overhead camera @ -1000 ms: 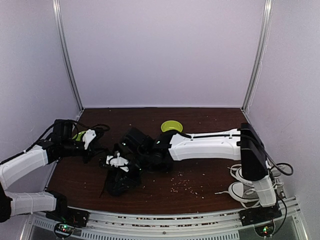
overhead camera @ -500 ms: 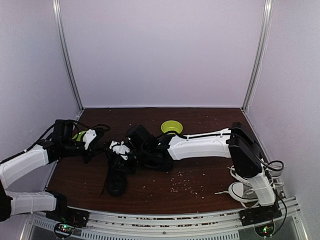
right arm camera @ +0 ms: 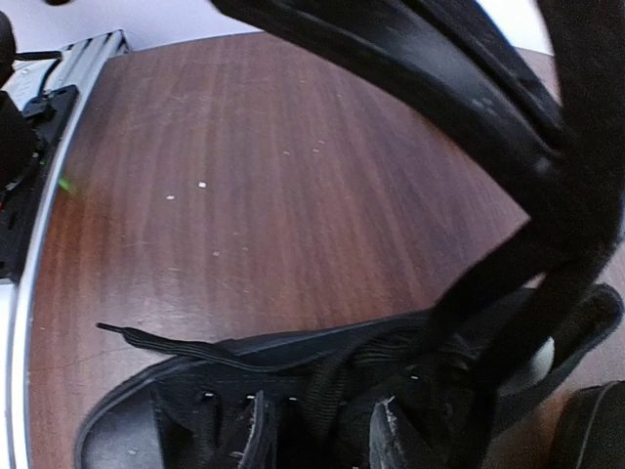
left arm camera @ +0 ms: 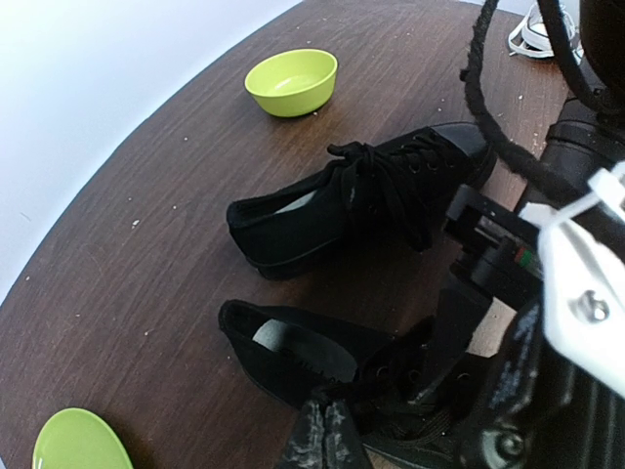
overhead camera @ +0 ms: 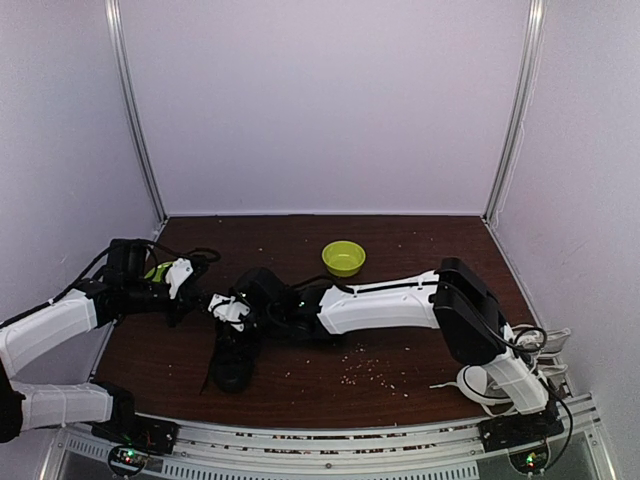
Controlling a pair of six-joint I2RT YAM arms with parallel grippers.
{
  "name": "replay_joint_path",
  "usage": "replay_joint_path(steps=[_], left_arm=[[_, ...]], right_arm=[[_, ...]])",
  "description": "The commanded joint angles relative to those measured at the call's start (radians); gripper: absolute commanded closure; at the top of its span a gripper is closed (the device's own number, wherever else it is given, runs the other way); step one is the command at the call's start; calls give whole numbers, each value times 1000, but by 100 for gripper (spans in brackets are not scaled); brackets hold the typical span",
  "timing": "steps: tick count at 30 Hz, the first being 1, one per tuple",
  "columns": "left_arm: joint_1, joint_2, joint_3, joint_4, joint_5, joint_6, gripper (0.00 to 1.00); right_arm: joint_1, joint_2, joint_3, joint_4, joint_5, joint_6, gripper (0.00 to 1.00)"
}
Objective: Tie the shoes
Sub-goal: Adjust the crossed shoelace on the shoe.
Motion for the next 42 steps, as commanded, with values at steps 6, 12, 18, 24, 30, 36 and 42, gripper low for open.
replay_joint_path(steps=[6, 12, 18, 24, 30, 36, 42], left_arm=[[5, -7, -3, 35, 8, -8, 100], [4, -9, -4, 35, -1, -9, 100], [4, -9, -5, 36, -5, -9, 100], [4, -9, -4, 33, -4, -7, 100], [5, -10, -6, 33, -1, -5, 100], [5, -7, -4, 32, 2, -3, 100], [4, -13, -6, 28, -7, 2, 100]], right_arm=[[-2, 36, 40, -24, 74, -32, 77], [-1, 17, 32, -53, 65, -46, 98], [-2, -115, -90, -30, 47, -38, 100], [-16, -183, -194, -12, -1, 14, 100], [-67, -218, -281, 34, -47, 106, 100], [-80, -234, -325, 32, -58, 110, 100], [-81, -264, -374, 25, -84, 104, 100]])
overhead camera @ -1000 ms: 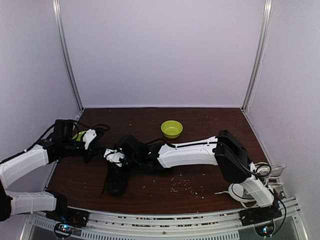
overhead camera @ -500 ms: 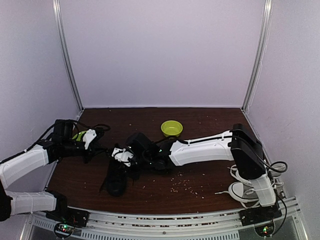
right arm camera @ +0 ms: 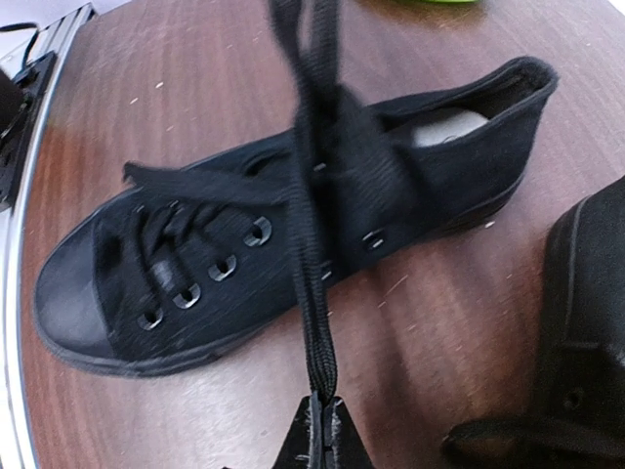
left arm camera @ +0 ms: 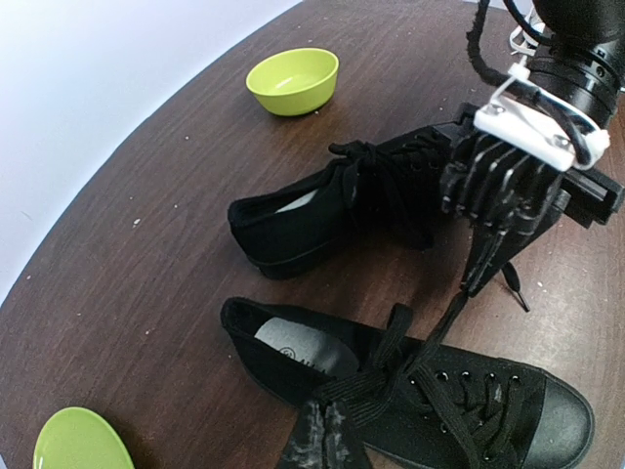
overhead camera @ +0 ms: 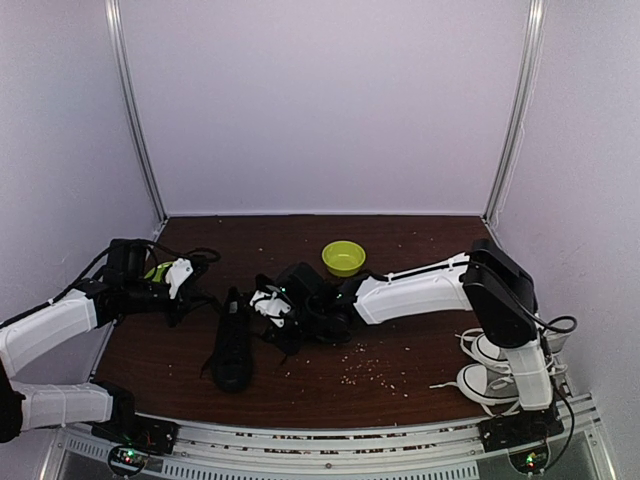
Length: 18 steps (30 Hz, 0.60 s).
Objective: Tie the shoes
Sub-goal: Adjust the crossed shoelace on the shoe.
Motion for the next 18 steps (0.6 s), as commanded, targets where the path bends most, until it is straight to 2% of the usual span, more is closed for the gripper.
replay_joint_path(steps=[1, 8, 16, 18], left_arm=[[5, -13, -6, 28, -5, 1, 100], [4, -7, -2, 16, 9, 15, 100], [4, -6, -4, 13, 29, 26, 100], [5, -5, -5, 13, 33, 25, 100]], right_arm=[[6, -83, -53, 7, -45, 7, 100], [0, -115, -90, 30, -120, 14, 100], [-67, -20, -18, 53, -220, 104, 100], [-73, -17, -4, 14, -243, 81, 94]])
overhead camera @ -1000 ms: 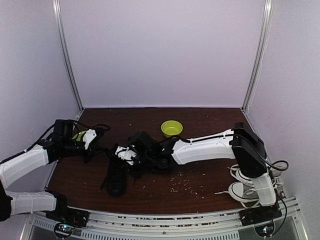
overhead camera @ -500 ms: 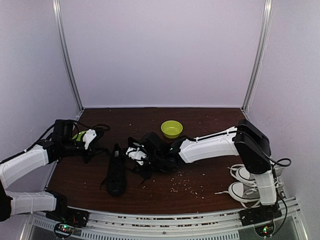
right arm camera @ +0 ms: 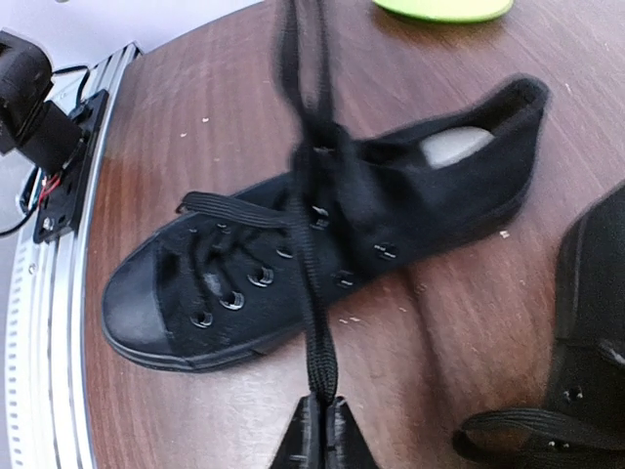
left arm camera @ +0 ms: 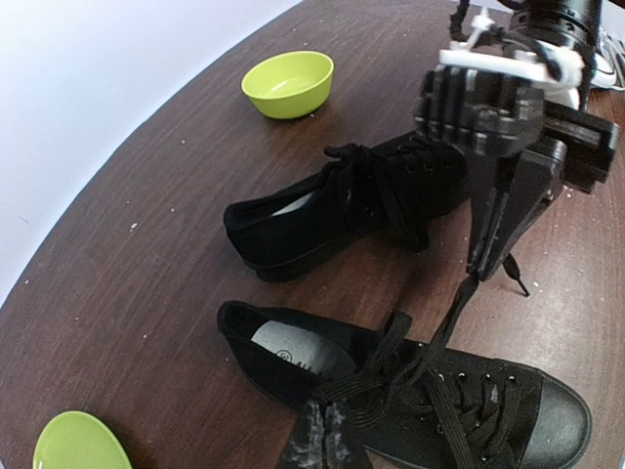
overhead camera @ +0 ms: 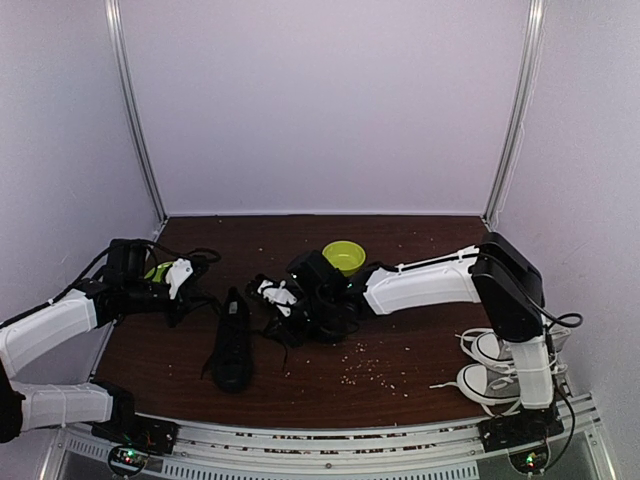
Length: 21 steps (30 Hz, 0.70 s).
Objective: Tie the shoes
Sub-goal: Adjust the crossed shoelace on the shoe.
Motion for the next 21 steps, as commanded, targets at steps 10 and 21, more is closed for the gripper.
replay_joint_path(steps=[10, 21], left_arm=[[5, -9, -7, 22, 28, 17, 100], [4, -12, -9, 25, 26, 13, 100]], right_arm=[[-25, 74, 189, -44, -138, -74, 60], [-21, 224, 367, -80, -104, -49, 63]])
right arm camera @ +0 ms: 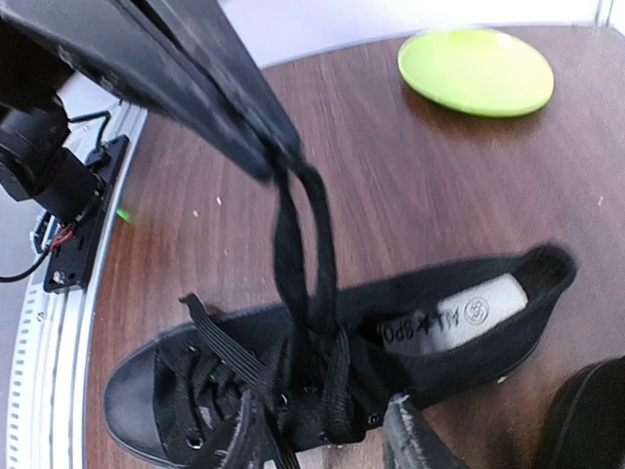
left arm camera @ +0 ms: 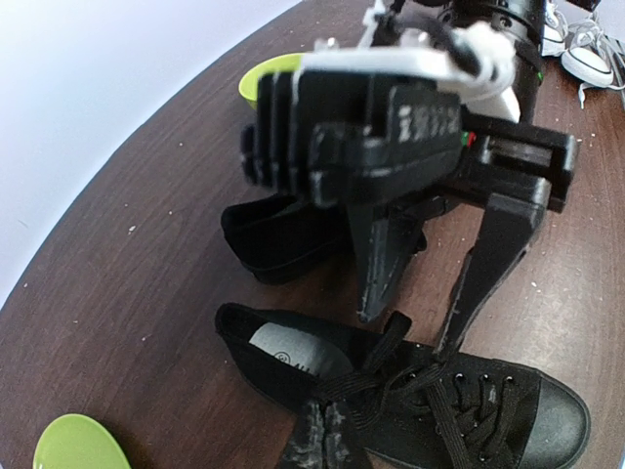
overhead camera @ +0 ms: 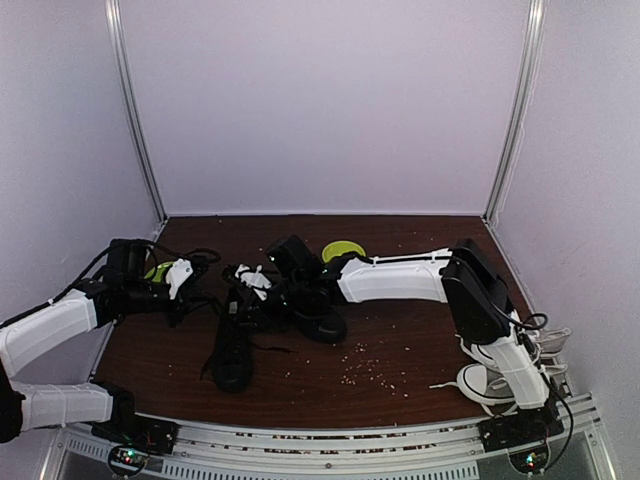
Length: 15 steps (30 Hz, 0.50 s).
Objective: Tie the shoes
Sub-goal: Adjust the crossed shoelace on the shoe, then pass from the left arm to the right
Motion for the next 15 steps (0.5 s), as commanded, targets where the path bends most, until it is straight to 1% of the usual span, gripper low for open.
replay_joint_path(steps=[1, 2, 5, 6, 7, 9, 11, 12, 14, 15], left_arm=[[4, -12, -8, 25, 16, 7, 100], [4, -11, -7, 25, 17, 7, 100], [5, -12, -9, 25, 15, 7, 100], [4, -12, -9, 24, 13, 7, 100], [4, -11, -10, 23, 9, 7, 100], [4, -8, -12, 23, -8, 11, 100], [4, 4, -16, 23, -74, 31, 99], [4, 13, -17, 22, -121, 41, 90], [5, 25, -10, 23, -203, 54, 61], [4, 23, -5, 24, -215, 61, 51]], right_arm=[[5, 23, 20, -23, 14, -8, 66], [5, 24, 21, -28, 13, -10, 69], [6, 22, 20, -36, 9, -13, 87], [5, 19, 18, -37, 5, -14, 91], [6, 16, 13, -34, -1, -11, 94], [7, 7, 5, -26, -3, -9, 96], [12, -1, 2, -27, -1, -14, 98], [12, -1, 2, -27, -1, -14, 99], [13, -1, 5, -27, -8, -17, 100], [14, -2, 6, -28, -10, -17, 100]])
